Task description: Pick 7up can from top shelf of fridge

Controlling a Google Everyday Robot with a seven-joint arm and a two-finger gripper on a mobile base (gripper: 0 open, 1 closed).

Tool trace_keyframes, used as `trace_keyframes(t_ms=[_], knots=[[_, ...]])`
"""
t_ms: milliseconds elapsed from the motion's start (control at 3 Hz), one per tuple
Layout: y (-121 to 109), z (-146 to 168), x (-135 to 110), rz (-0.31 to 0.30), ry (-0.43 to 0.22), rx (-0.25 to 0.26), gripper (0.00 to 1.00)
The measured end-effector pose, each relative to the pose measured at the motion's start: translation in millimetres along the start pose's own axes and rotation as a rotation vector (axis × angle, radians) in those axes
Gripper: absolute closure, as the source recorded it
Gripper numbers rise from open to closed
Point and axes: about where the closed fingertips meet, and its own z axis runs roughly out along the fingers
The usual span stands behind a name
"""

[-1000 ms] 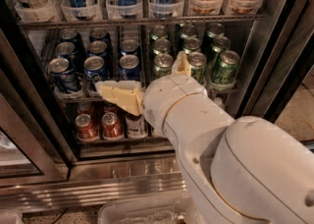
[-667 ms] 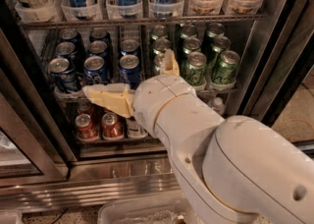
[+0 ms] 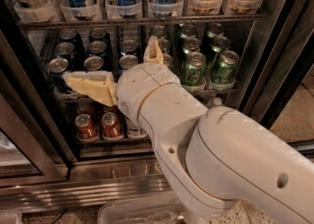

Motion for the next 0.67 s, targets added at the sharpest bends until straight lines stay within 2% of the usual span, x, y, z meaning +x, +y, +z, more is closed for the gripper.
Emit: trace_keyframes(t_ms=[667], knots=[[-1.7,11.7,-2.4,0.008,-0.010,0.014,0.00]])
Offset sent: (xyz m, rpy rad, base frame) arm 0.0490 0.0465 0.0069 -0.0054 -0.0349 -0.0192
